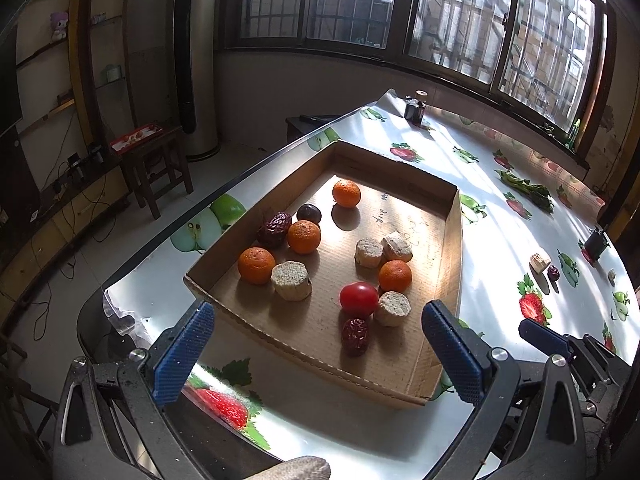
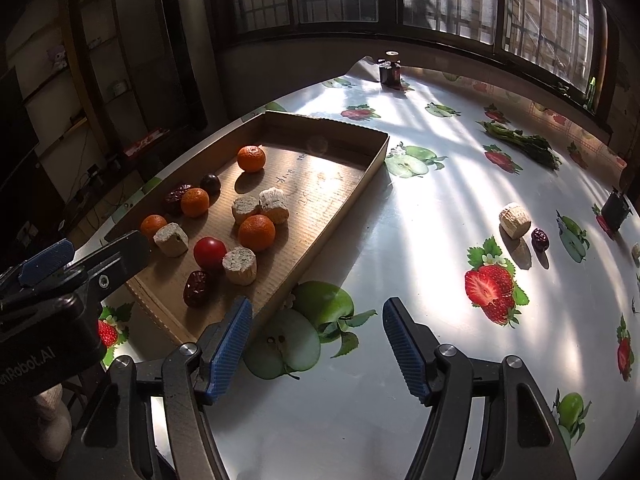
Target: Organize fruits
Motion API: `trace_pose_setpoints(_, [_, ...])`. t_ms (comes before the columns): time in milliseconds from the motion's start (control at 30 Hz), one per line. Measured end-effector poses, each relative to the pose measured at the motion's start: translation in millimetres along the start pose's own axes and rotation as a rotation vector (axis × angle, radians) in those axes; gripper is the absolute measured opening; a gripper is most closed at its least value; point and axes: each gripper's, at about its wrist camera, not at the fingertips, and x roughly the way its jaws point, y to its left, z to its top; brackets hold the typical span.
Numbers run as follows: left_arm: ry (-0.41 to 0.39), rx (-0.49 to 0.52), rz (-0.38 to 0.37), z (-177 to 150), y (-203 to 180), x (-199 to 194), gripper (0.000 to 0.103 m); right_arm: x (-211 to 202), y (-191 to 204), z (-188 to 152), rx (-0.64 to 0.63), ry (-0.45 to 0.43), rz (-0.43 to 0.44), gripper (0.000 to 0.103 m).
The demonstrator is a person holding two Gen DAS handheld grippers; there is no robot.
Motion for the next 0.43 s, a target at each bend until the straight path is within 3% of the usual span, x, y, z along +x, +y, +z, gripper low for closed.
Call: trace_pose_setpoints(433, [0.021, -0.068, 0.046, 1.9, 26.0, 8.5, 0.103, 6.5, 16.6, 3.0, -0.017, 0.015, 0.023, 0.073])
